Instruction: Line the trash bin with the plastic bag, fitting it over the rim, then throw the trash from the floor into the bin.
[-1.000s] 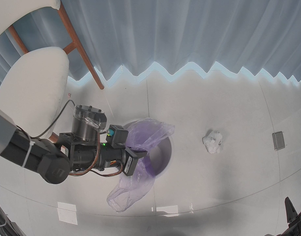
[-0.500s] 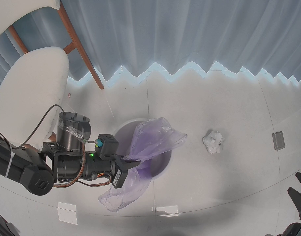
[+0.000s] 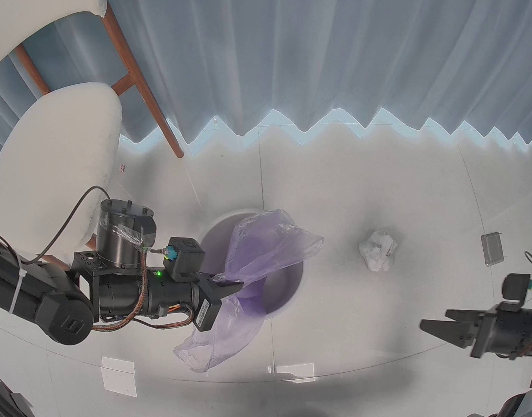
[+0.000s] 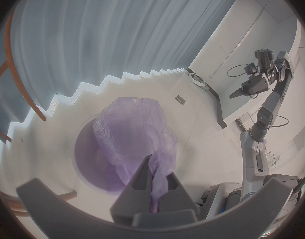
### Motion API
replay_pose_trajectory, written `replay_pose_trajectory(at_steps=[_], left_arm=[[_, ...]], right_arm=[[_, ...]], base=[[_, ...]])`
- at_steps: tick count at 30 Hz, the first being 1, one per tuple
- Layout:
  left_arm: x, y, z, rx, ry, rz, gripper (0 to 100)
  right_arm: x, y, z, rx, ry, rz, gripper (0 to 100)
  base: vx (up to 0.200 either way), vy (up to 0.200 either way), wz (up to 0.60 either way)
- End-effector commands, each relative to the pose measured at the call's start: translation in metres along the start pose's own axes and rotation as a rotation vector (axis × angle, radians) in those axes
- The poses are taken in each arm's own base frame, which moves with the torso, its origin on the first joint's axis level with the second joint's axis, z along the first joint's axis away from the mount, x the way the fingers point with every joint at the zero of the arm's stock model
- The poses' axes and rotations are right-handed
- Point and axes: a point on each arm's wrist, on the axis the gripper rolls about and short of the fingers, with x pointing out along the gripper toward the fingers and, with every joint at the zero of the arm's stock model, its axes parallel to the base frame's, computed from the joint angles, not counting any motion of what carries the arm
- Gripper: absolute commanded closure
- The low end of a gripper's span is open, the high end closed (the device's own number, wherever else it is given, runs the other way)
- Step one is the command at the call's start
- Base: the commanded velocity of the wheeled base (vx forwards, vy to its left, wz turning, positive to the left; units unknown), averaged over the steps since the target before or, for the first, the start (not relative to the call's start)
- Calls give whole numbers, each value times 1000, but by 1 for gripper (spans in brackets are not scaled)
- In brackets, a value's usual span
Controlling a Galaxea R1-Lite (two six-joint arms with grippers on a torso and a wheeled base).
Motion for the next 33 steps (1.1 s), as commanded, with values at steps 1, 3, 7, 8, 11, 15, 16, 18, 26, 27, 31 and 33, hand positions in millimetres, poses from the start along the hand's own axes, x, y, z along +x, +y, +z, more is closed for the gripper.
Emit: replay_pose_trajectory(at_steps=[1, 3, 7, 8, 11, 15, 16, 18, 26, 27, 31, 33], left_arm=[[6, 4, -2, -4, 9, 6, 100], [6, 4, -3, 0, 10, 4, 100], [6, 4, -3, 4, 10, 3, 100], [5, 4, -3, 3, 11, 2, 100], [6, 4, -4, 4, 14, -1, 100], [8, 4, -5, 5, 16, -2, 100], [8, 4, -5, 4, 19, -3, 100], [9, 4, -6, 1, 22, -3, 100], [9, 4, -6, 5, 12, -1, 100], [9, 4, -7, 4, 14, -1, 100], [9, 4, -8, 3, 18, -2, 100], [9, 4, -9, 2, 21, -1, 100]], right_arm=[[99, -4, 9, 26, 166, -59, 0], [116, -9, 7, -41, 205, -78, 0], [134, -10, 8, -85, 212, -76, 0], [141, -12, 7, -93, 214, -76, 0], [157, -15, 5, -108, 189, -64, 0], [173, -17, 5, -107, 143, -46, 0], [180, -17, 7, -107, 114, -40, 0], [192, -18, 9, -103, 74, -52, 0], [221, -13, 29, -104, -16, -37, 0], [226, -12, 32, -100, -28, -36, 0], [235, -8, 39, -94, -59, -26, 0], [237, -4, 45, -95, -81, -15, 0]], base=[[0, 0, 0], [0, 0, 0], [0, 0, 0], [0, 0, 0], [0, 0, 0], [0, 0, 0], [0, 0, 0], [0, 0, 0], [0, 0, 0], [0, 0, 0], [0, 0, 0], [0, 0, 0]])
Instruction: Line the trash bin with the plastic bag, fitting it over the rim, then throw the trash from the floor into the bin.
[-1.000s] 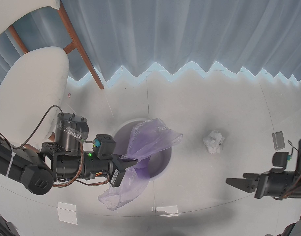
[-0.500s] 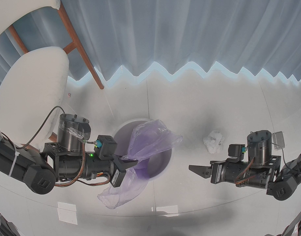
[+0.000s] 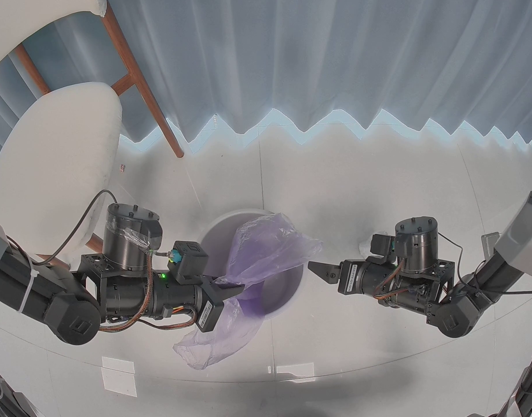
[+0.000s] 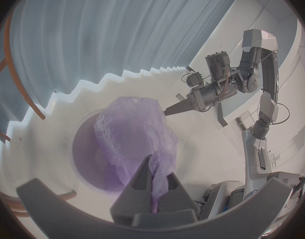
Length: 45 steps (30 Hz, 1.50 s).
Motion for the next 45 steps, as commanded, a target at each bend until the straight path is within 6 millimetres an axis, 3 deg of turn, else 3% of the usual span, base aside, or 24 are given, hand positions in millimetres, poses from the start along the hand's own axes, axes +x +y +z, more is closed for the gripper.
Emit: replay_pose_trajectory(at_steps=[1, 8, 18, 29, 35, 36, 45], left_arm=[[0, -1, -3, -3, 9, -1, 100], [0, -1, -3, -4, 12, -1, 100], [0, -2, -4, -3, 11, -6, 100], [-1, -1, -1, -8, 2, -5, 100], [-2, -2, -2, -11, 2, -5, 100], [-2, -2, -2, -9, 2, -5, 100], [-2, -4, -2, -10, 5, -16, 100]], right_arm=[[12, 3, 7, 3, -27, 11, 0], [12, 5, 14, 13, -56, 21, 0], [31, 13, 18, 29, -75, 45, 0], [42, 37, 6, 40, -102, 138, 0], [51, 36, -1, 42, -120, 149, 0], [51, 35, -1, 42, -120, 147, 100], [50, 34, 5, 51, -160, 159, 100]], base=[[0, 0, 0], [0, 0, 0], [0, 0, 0], [0, 0, 0], [0, 0, 0], [0, 0, 0], [0, 0, 0]])
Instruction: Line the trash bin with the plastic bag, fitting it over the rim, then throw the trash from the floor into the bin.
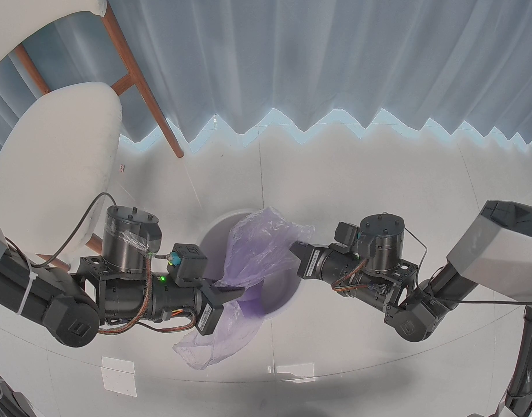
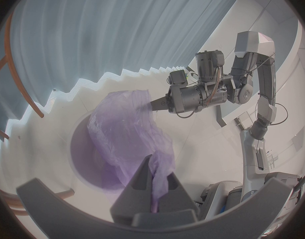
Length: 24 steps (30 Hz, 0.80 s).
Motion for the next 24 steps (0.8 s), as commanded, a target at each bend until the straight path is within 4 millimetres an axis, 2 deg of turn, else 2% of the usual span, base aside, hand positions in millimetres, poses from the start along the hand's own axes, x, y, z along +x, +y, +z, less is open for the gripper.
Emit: replay_pose_trajectory(at_steps=[1, 6, 8, 12, 13, 18, 24], left_arm=[[0, -2, -2, -1, 6, -5, 100], [2, -2, -2, -1, 11, -7, 100], [5, -4, -3, 3, 18, -17, 100], [9, -6, -5, 13, 19, -30, 100], [10, -6, -2, 20, 0, -27, 0], [4, -3, -2, 5, 5, 12, 0], [-19, -3, -13, -46, 25, 39, 0]], right_arm=[[-1, 1, 3, 1, -12, 5, 100], [-8, 6, 18, -4, -51, 14, 100], [-18, 7, 33, -8, -79, 12, 100], [-29, -3, 42, -18, -80, -29, 100], [-36, -12, 45, -36, -71, -60, 100], [-47, -37, 46, -48, -63, -122, 100], [-57, -43, 49, -42, -57, -119, 100]], base=[[0, 0, 0], [0, 0, 0], [0, 0, 0], [0, 0, 0], [0, 0, 0], [0, 0, 0], [0, 0, 0]])
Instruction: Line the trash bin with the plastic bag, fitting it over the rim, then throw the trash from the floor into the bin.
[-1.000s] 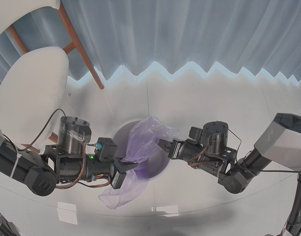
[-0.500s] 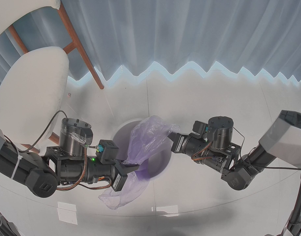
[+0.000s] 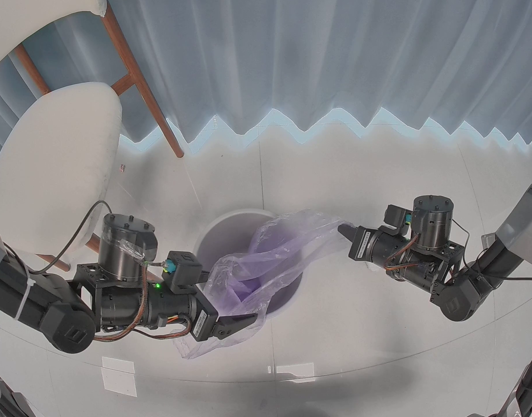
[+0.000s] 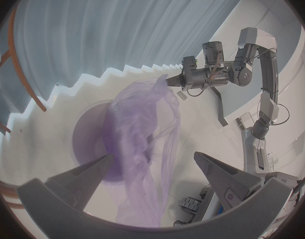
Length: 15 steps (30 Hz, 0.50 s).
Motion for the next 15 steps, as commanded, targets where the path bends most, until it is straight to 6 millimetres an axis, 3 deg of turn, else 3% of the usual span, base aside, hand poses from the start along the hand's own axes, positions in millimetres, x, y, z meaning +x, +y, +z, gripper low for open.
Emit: replay_pose_trajectory(at_steps=[1, 6, 11, 15], left_arm=[[-17, 0, -4, -19, -8, 25, 0], [-29, 11, -1, -33, -34, 72, 0], [-35, 23, -11, -102, -20, 121, 0], [-34, 22, -19, -115, 2, 110, 0]], right_arm=[[-9, -2, 8, 1, -21, 1, 100], [-11, -1, 8, -1, -21, 5, 100], [-12, -2, 7, 0, -19, 2, 100], [-12, -2, 7, -2, -19, 2, 100]], base=[[0, 0, 0], [0, 0, 0], [0, 0, 0], [0, 0, 0]])
